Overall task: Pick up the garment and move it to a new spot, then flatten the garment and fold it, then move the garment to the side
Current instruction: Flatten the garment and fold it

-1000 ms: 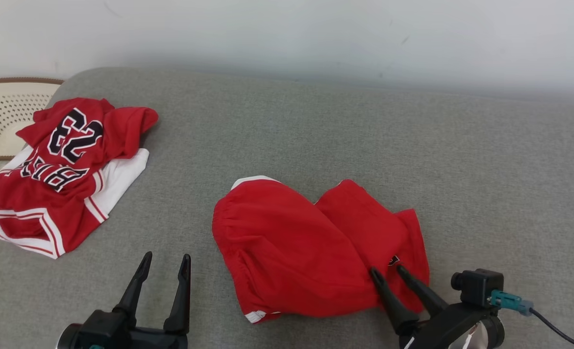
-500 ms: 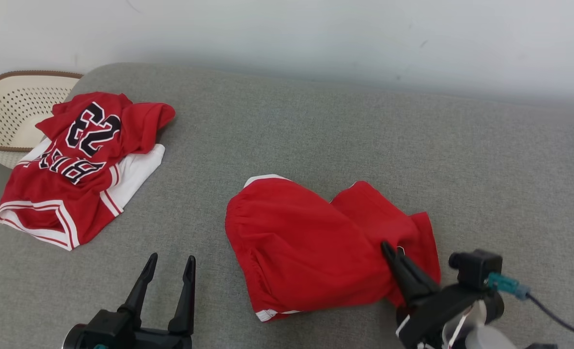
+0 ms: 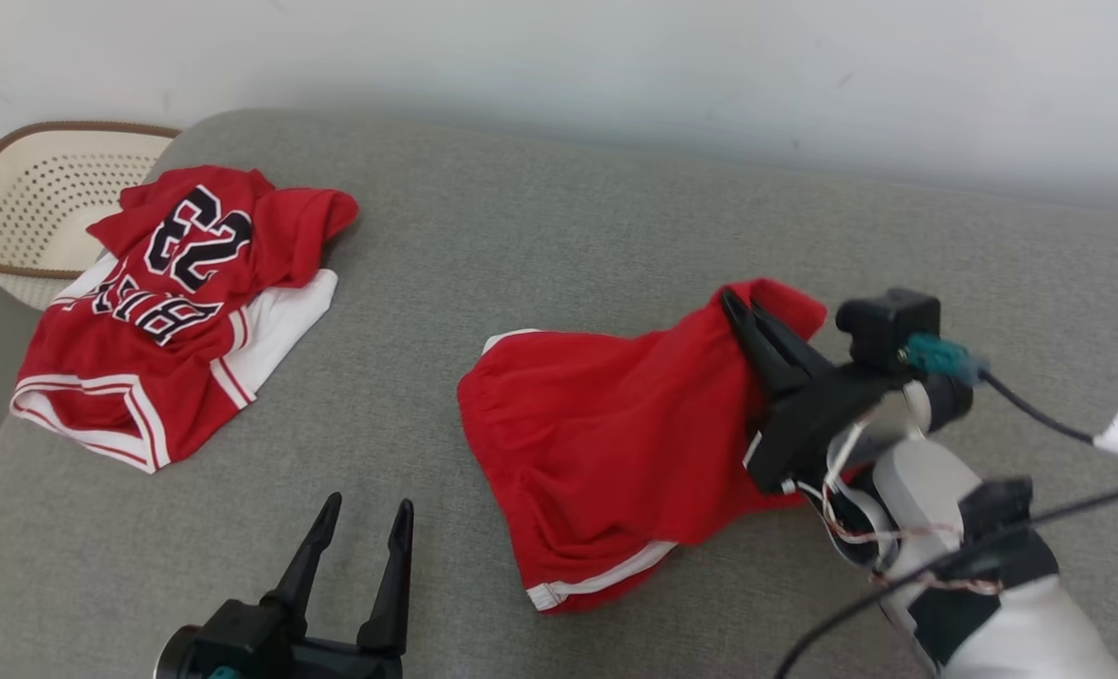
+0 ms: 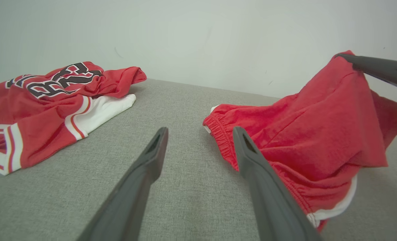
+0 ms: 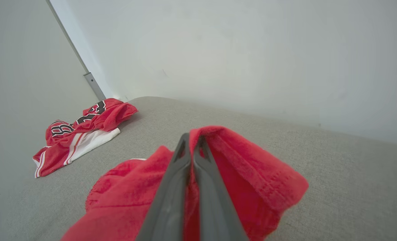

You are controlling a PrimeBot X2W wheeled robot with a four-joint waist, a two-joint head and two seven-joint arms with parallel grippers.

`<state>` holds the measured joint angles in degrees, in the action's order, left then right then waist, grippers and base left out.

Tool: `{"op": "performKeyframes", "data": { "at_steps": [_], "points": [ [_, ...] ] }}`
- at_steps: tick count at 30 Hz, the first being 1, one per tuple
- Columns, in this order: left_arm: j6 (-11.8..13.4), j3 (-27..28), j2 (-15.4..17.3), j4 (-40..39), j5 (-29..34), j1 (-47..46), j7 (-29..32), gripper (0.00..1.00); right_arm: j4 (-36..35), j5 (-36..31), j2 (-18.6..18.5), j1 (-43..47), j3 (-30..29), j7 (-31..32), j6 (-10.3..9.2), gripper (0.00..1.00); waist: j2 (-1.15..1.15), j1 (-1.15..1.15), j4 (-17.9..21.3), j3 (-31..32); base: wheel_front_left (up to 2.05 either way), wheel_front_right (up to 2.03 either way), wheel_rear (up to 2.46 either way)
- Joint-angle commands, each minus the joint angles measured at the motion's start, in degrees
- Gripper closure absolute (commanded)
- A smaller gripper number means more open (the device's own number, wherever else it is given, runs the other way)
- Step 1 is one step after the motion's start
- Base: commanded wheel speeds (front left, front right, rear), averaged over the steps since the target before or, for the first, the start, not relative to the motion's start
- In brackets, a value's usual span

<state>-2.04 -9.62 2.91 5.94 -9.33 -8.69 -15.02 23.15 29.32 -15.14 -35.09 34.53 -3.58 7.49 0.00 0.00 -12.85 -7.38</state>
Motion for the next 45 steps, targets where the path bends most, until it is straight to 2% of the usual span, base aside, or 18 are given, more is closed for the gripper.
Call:
{"op": "performKeyframes", "data": {
  "at_steps": [1,9,16,17,18,19,24,28,38,45],
  "points": [
    [0.21,-0.68,0.03,0.4,-0.85,-0.4,-0.23,0.0,3.26,1.25,0.5,-3.15,0.9,0.11,0.0,1.0,0.0,0.0,-1.18,-0.58,0.0,0.0,0.0],
    [1.04,-3.93,0.01,0.53,-2.32,-1.6,-0.23,0.0,16.84,3.96,1.57,-12.23,3.19,-1.15,0.0,1.0,0.0,0.0,-3.92,-1.9,0.0,0.0,0.0],
    [1.69,-6.98,0.01,0.67,-3.63,-3.2,-0.23,0.0,30.3,3.22,2.61,-18.89,4.51,-5.61,0.0,1.0,0.0,0.0,-6.44,-3.42,0.0,0.0,0.0],
    [1.86,-7.23,0.01,0.71,-3.81,-3.4,-0.23,0.0,31.75,3.03,2.76,-19.66,4.83,-6.35,0.0,0.73,0.0,0.0,-6.63,-3.6,0.0,0.0,0.0],
    [1.99,-7.48,0.02,0.76,-3.97,-3.59,-0.23,0.0,33.04,2.97,2.94,-20.32,5.13,-7.01,0.0,0.09,0.0,0.0,-6.78,-3.72,0.0,0.0,0.0],
    [2.04,-7.63,0.02,0.8,-4.08,-3.66,-0.23,0.0,34.15,3.25,3.23,-20.67,5.33,-7.53,0.0,0.0,0.0,0.0,-6.82,-3.78,0.0,0.0,0.0],
    [2.45,-7.23,0.03,1.15,-3.75,-3.27,-0.23,0.0,37.18,3.45,2.91,-21.79,6.39,-10.08,0.0,0.0,0.0,0.0,-5.74,-3.37,0.0,0.0,0.0],
    [2.3,-6.56,0.02,1.27,-3.04,-2.38,-0.23,0.0,35.83,5.59,1.57,-20.11,5.1,-11.31,0.0,0.0,0.0,0.0,-4.29,-2.03,0.0,0.0,0.0],
    [1.96,-4.18,0.03,0.73,-1.43,0.12,-0.23,0.0,20.64,7.74,-6.12,-9.36,2.64,-11.65,0.0,0.0,0.0,0.0,-0.59,0.55,0.0,0.0,0.0],
    [1.66,-0.32,0.03,0.22,0.28,1.56,-0.22,0.0,11.3,8.41,-9.54,2.37,0.43,-10.92,0.0,0.0,0.0,0.0,1.42,1.46,0.0,0.0,0.0]
  ]
}}
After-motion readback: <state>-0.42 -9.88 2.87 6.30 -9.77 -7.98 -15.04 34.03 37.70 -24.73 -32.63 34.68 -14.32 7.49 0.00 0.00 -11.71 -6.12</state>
